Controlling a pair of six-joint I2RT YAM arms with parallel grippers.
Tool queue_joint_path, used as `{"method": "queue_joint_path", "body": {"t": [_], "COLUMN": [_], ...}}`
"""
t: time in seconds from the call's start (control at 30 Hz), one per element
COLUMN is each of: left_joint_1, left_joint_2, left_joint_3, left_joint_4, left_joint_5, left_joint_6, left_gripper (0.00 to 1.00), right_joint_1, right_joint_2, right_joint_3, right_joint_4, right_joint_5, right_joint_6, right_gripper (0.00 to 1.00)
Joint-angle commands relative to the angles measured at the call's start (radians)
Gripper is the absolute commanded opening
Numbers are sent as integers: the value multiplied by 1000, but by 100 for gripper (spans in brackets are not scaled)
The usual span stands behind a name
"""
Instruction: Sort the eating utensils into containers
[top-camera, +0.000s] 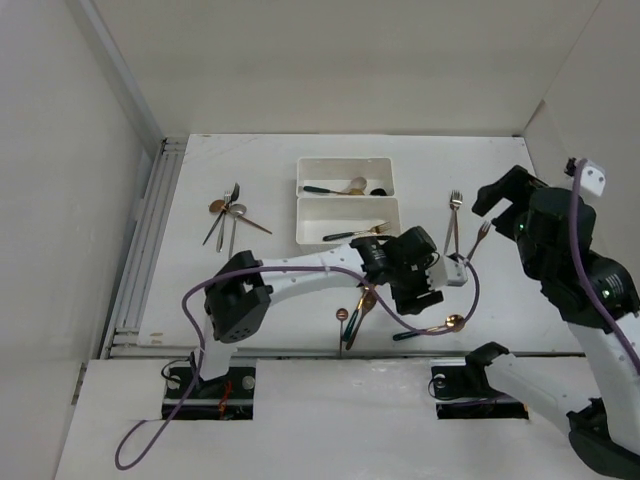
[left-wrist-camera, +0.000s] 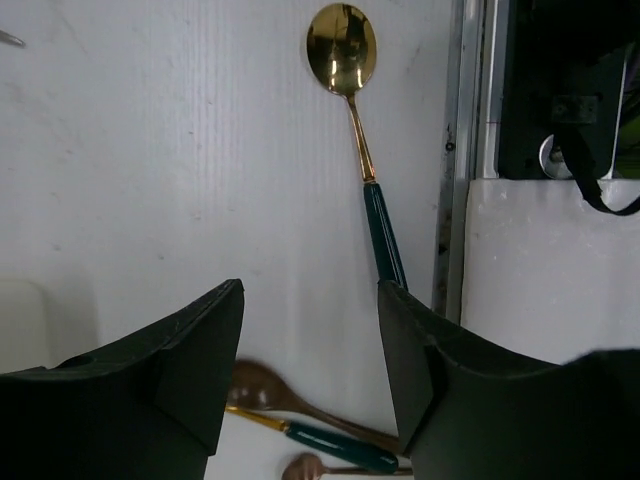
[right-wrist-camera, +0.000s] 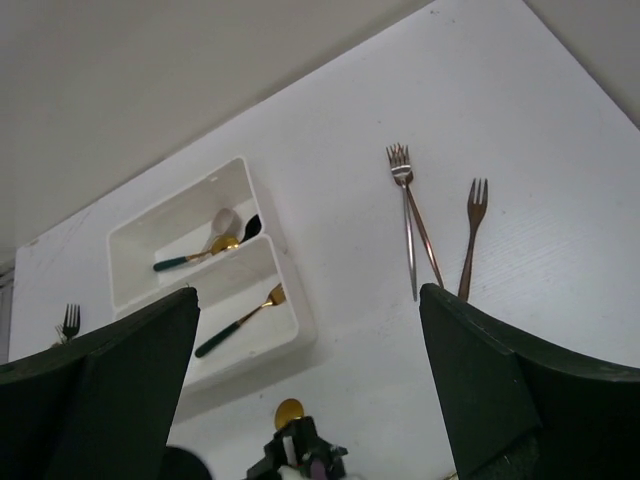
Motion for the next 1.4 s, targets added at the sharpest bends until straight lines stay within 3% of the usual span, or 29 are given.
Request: {"method": "queue_joint_path", "body": {"t": [0.0, 0.3, 0.43, 0.6, 0.77, 0.87, 1.0, 1.2, 1.37], "left_joint_1": [-12, -98, -127, -149, -140, -140, -140, -140, -84], "left_joint_2": [49, 171, 171, 244, 290, 301, 301, 208, 99], "left_joint_3": [20, 40, -29, -18, -6, -26, -46, -64, 72], "left_joint_4": [39, 106, 148, 150, 119, 129, 140, 140, 55], "left_joint_5": [17, -42, -28, -227, -281, -299, -267, -256, -267], "left_joint_6": [-130, -150, -150, -161, -161, -151, -142, -121, -96], "left_gripper": [53, 51, 53, 53, 45, 32, 0, 0, 0], "right_joint_1": [-2, -2, -2, -2, -2, -2, -2, -2, -2], "right_joint_2": [-61, -170, -192, -215, -224, -233, -233, -223, -140], "right_joint_3": [55, 53, 32, 32, 32, 32, 32, 32, 106], "right_joint_4": [-91, -195, -204, -204, -195, -185, -175, -143, -111], "right_joint_5": [70, 94, 84, 84, 84, 84, 84, 84, 61], "right_joint_6": [34, 45, 45, 45, 36, 27, 18, 8, -1], "right_gripper": [96, 96, 96, 96, 96, 96, 96, 96, 93]}}
